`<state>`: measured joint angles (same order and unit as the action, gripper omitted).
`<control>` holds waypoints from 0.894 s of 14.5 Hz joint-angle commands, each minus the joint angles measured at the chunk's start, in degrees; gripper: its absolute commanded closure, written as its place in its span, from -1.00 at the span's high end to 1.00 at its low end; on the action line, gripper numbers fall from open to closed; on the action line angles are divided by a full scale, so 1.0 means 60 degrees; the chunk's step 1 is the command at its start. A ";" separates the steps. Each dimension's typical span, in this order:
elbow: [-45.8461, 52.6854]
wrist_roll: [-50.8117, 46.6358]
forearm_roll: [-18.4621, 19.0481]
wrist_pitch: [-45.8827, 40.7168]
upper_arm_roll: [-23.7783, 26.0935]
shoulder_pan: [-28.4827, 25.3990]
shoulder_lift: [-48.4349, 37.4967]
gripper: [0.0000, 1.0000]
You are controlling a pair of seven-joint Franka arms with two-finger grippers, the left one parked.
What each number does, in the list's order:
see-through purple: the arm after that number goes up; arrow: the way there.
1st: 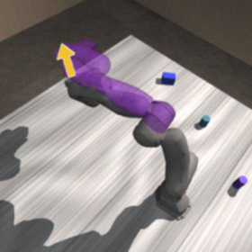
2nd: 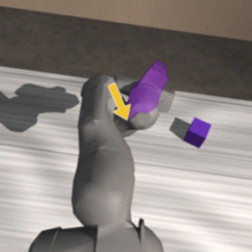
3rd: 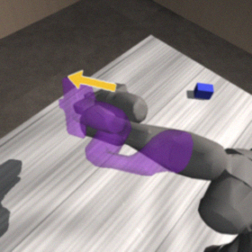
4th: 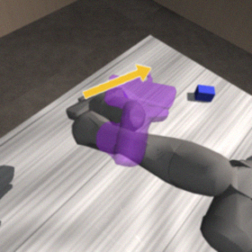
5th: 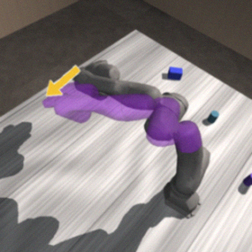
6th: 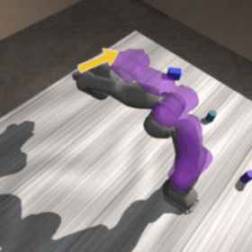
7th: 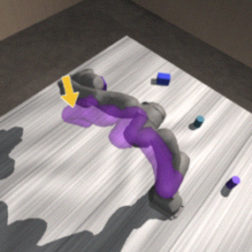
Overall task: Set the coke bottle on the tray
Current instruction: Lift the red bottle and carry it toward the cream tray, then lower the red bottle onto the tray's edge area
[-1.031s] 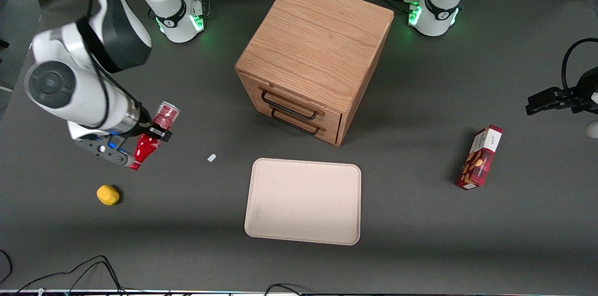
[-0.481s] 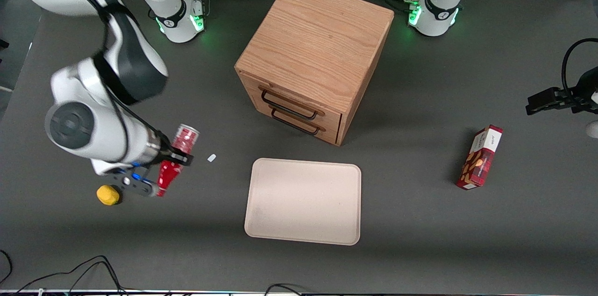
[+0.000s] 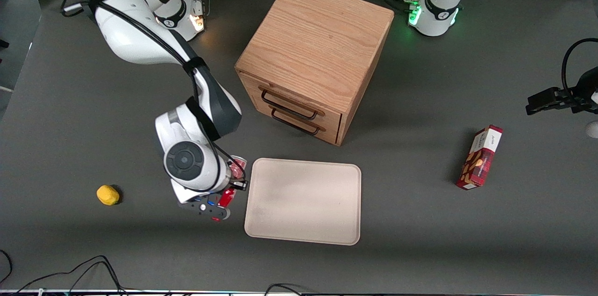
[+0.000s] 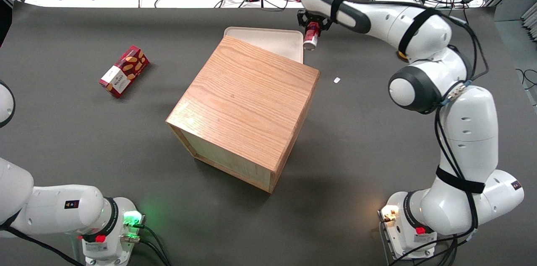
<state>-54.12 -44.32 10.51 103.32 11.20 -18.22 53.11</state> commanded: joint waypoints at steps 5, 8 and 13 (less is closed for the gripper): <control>0.0685 0.0107 0.0197 0.1704 -0.0079 -0.0479 0.1167 -1.00; 0.0685 0.0718 0.0197 0.1983 -0.0108 -0.0582 0.1388 -1.00; 0.0671 0.1643 0.0197 0.2365 -0.0109 -0.0597 0.1827 -1.00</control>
<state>-53.06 -37.02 10.51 117.40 10.87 -21.12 62.42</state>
